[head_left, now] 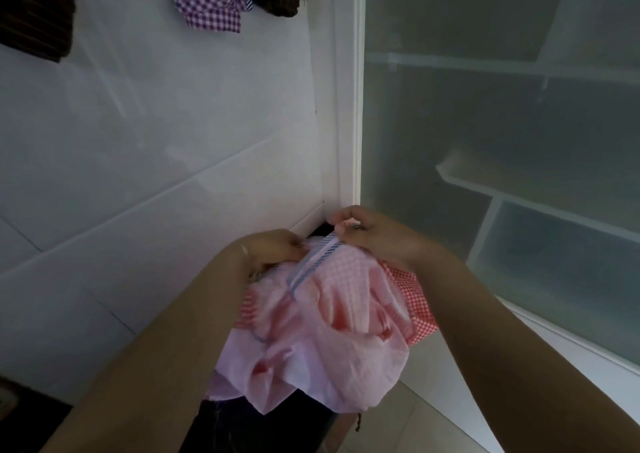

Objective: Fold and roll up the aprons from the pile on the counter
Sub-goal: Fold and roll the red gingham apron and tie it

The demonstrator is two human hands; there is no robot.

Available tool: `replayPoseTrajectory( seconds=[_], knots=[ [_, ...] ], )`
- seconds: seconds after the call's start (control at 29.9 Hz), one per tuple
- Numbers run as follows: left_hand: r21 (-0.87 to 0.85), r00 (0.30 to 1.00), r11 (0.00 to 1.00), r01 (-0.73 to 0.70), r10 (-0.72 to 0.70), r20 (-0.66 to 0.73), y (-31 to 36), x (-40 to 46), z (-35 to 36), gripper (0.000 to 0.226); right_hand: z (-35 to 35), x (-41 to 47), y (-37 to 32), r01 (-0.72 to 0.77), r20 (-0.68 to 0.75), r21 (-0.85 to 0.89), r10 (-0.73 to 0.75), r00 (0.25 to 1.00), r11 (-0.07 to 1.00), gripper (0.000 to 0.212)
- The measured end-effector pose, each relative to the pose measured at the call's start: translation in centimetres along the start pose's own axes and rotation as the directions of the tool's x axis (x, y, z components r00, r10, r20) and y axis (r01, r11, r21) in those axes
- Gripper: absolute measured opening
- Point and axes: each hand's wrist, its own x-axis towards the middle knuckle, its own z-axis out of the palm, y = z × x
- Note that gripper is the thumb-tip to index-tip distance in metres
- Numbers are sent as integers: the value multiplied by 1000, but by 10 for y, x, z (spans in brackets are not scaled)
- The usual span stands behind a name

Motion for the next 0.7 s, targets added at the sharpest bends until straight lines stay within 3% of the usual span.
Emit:
replayPoseTrajectory(
  seconds=[0.07,0.13,0.2,0.27,0.37,0.44,0.5,0.6,0.7],
  knots=[
    [-258,991,964,-61,90,102,17,-2,2,23,7,4,-1,-14,58,52,11,998,999,39],
    [-388,978,916,-104,164,125,23,-2,3,34,7,7,-1,-35,42,87,31,999,996,53],
    [-421,973,887,-190,226,37,25,-3,6,30,4,9,0,-43,12,-15,44,999,999,49],
    [-421,955,858,-293,283,-87,29,-8,9,21,3,8,2,-63,29,-171,69,997,983,28],
    [-132,930,931,-339,311,-194,36,-10,7,3,4,11,5,-149,-88,-272,130,988,951,25],
    [202,939,950,-238,278,-202,37,-12,-1,29,-1,14,8,-179,-216,-332,111,970,926,22],
    [251,956,952,-176,226,-186,33,-18,-9,41,-5,13,8,-198,-245,-371,109,963,907,21],
    [-42,974,991,-128,117,-193,25,-23,-14,36,-10,14,16,-270,-259,-348,185,948,898,12],
    [-316,949,943,-105,0,-315,18,-16,-7,21,-10,15,16,-312,-335,-275,213,918,909,11]
  ],
)
